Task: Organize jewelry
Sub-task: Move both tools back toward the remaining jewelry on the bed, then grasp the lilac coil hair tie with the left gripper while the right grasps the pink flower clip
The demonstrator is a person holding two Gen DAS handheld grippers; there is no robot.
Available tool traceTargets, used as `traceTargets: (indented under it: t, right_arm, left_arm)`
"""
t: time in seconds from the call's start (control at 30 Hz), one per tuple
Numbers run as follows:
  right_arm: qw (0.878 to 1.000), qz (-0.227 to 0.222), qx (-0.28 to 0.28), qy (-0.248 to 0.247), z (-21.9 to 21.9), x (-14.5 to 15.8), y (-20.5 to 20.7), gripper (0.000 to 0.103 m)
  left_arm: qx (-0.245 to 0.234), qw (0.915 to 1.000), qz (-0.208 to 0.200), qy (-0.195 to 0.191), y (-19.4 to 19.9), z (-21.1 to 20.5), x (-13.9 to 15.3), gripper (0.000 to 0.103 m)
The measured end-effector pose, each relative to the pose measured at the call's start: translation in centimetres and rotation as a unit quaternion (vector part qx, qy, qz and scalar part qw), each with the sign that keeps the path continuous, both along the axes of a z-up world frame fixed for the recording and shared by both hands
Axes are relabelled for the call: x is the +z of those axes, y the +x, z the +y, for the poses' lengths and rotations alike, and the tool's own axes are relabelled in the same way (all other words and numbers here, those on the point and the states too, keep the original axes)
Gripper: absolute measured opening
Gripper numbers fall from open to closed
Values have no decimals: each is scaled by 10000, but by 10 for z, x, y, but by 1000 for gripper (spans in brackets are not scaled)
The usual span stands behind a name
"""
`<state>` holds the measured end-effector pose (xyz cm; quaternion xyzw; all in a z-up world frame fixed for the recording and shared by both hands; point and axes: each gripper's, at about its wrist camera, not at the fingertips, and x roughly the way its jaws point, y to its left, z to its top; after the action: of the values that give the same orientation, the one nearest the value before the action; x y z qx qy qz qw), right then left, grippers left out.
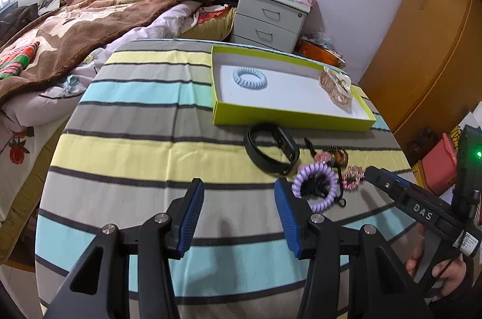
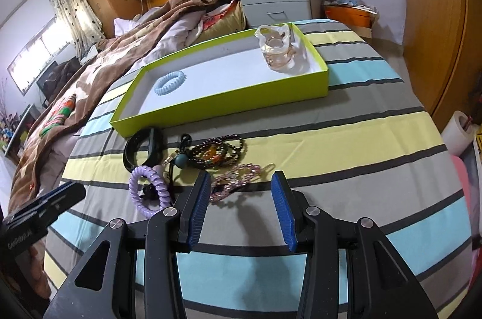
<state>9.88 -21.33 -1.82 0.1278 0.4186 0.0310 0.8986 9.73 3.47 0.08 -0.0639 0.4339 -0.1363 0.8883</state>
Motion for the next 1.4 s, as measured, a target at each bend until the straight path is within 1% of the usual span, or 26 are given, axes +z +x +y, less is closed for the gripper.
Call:
traceTargets:
  t: [0.23,0.37,0.5,0.57,0.6,0.67,0.73,0.8,0.97,1.0,1.1,1.4]
  right_arm:
    - [9996,207,-165,50,7,-10,3,43]
    - [9996,150,-224,47,6,-11,5,43]
    - [9996,154,-162,-142,14,-11,6,43]
    - [9995,148,-129,-255,18,-11,7,36]
    - [9994,152,-90,-314,20,-12,6,31]
    - [9992,129,-81,-374,21,-12,7,27]
    - [9994,126,-49,-306,20,-12,7,18]
    - [9994,108,-23,-337,20,-11,6,15]
    - [9994,62,33,-341,19,-11,5,13]
    - [9994,42,43,-330,18,-10,4,10]
    - [9993,-30,38,-364,16,-7,2,7]
    - [9996,-85,31,-285,2,-4,-2,6]
  left_arm:
    - [28,10000,39,-83,-9,9,-4,51]
    - [43,9999,74,-96,-12,14,-8,51]
    - [87,9998,148,-99,-12,17,-12,51]
    - [102,9997,156,-125,-12,18,-13,51]
    - [110,9997,150,-135,-12,19,-13,51]
    - [115,9997,150,-122,-12,18,-13,51]
    - [114,9997,167,-108,-12,17,-13,51]
    - [97,9997,171,-117,-12,17,-13,51]
    - [73,9998,189,-86,-12,14,-13,51]
    - [63,9998,189,-79,-12,13,-13,51]
    - [46,9998,209,-55,-11,11,-14,51]
    - [-82,9994,329,-95,-6,-3,-16,51]
